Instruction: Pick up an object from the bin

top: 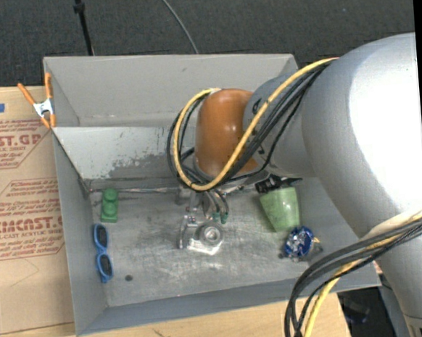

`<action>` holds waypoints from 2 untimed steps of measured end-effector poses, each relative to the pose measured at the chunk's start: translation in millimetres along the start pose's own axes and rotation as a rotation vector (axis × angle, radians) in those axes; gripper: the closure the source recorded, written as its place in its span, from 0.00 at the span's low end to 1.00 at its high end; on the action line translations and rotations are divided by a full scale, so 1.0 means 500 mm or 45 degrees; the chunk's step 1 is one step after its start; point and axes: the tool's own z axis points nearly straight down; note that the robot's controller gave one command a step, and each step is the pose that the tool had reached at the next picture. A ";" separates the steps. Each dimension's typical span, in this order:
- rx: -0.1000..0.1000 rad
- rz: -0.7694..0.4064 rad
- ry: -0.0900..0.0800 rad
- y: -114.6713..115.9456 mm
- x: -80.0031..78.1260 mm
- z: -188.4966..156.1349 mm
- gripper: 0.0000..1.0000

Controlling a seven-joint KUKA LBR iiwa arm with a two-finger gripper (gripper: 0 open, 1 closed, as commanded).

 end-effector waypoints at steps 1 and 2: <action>0.007 0.170 0.013 -0.107 0.114 -0.011 0.00; 0.001 -0.202 0.003 -0.035 0.111 -0.140 0.00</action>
Offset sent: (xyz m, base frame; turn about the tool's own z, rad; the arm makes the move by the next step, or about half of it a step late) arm -0.0608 -0.0459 0.0054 0.1314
